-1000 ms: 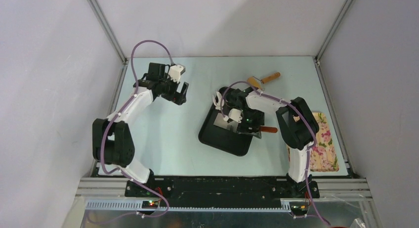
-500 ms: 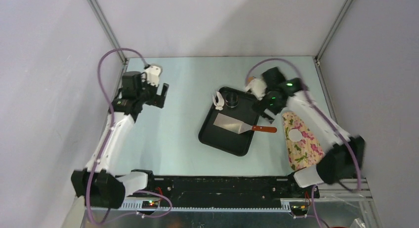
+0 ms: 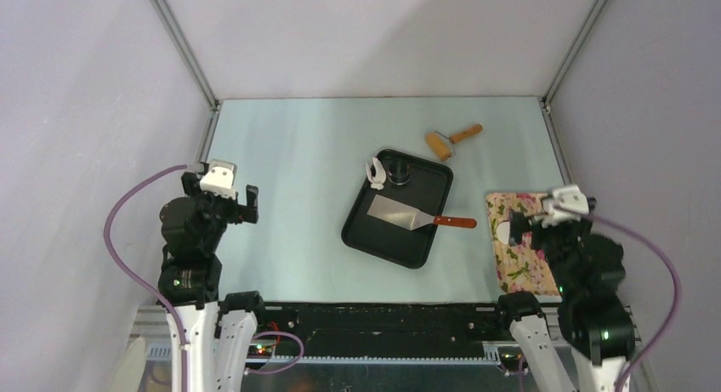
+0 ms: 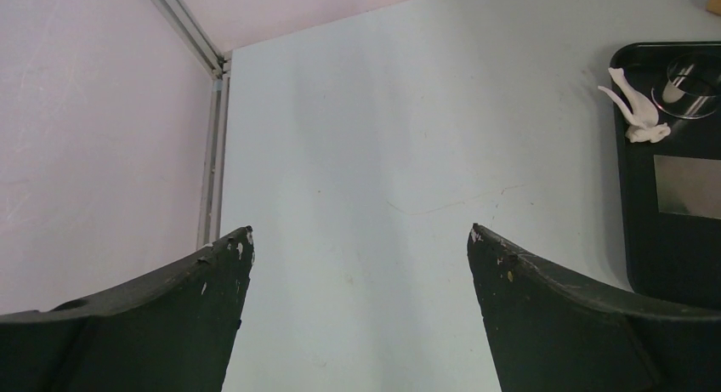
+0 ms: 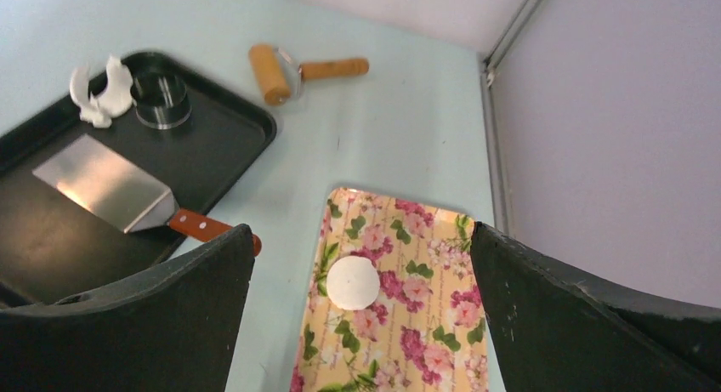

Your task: Roll out the dumpling wrappers from the dough

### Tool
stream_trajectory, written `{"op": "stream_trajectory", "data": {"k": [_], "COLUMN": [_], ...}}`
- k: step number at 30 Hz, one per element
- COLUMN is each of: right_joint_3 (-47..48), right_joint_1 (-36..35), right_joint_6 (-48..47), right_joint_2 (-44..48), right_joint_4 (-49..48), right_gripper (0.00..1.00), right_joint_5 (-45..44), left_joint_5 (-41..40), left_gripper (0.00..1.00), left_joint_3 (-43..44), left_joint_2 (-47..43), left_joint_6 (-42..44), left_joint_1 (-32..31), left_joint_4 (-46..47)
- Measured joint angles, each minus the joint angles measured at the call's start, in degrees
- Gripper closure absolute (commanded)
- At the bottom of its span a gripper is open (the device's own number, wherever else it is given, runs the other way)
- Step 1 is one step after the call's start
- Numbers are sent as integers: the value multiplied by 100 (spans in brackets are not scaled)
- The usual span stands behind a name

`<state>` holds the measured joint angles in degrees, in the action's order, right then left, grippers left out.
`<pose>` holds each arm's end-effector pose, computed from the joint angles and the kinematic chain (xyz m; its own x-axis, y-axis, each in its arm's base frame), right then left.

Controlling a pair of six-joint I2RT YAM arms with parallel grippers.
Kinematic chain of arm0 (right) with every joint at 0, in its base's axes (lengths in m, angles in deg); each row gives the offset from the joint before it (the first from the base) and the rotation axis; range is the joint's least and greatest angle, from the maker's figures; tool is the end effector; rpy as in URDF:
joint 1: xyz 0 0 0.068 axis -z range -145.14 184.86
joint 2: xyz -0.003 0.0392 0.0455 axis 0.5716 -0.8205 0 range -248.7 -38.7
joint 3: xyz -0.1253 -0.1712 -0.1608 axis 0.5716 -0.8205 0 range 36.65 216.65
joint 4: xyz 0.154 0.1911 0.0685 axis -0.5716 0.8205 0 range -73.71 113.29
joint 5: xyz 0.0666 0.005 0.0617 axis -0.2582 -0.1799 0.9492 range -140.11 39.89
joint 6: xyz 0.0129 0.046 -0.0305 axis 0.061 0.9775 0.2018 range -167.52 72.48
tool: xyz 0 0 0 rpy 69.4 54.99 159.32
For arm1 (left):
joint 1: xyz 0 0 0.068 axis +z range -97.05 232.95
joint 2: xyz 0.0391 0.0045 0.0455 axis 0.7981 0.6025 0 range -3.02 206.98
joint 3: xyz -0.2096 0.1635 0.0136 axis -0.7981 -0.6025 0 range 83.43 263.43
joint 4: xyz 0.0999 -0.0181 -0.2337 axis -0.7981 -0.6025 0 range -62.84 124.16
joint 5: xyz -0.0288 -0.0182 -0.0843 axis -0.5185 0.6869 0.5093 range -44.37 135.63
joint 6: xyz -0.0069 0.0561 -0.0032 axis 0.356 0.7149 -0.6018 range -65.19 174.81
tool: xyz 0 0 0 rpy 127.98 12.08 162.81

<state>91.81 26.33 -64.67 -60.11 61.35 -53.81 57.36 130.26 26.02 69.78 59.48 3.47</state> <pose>0.0561 0.0056 0.3671 -0.1601 -0.3215 -0.9333 -0.1388 0.9434 -0.3012 0.1134 0.0049 0.3430 -0.1923 0.2326 -0.9534 0.1399 0.9681 0.2080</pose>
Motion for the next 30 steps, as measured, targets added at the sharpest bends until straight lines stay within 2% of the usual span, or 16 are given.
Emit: {"op": "stream_trajectory", "data": {"k": [3,6,18,30], "right_joint_3": [-413,-535,-957,-1303], "right_joint_1": [157,365,402,444], "right_joint_6": [142,345,699,142], "right_joint_2": [970,1298,1314,1298], "right_joint_4": [-138,-214,-225,-90], "right_gripper": [1,1,1,1], "right_joint_5": [-44,-26,1008,2096], "left_joint_5": [-66,-98,-101,39], "left_gripper": [0,0,0,0], "left_joint_3": [-31,-116,-304,-452], "left_joint_2": [-105,-92,11,17], "left_joint_6": [-7,-28,-103,-103], "left_joint_1": [4,15,26,26], "left_joint_4": [17,28,127,234]}}
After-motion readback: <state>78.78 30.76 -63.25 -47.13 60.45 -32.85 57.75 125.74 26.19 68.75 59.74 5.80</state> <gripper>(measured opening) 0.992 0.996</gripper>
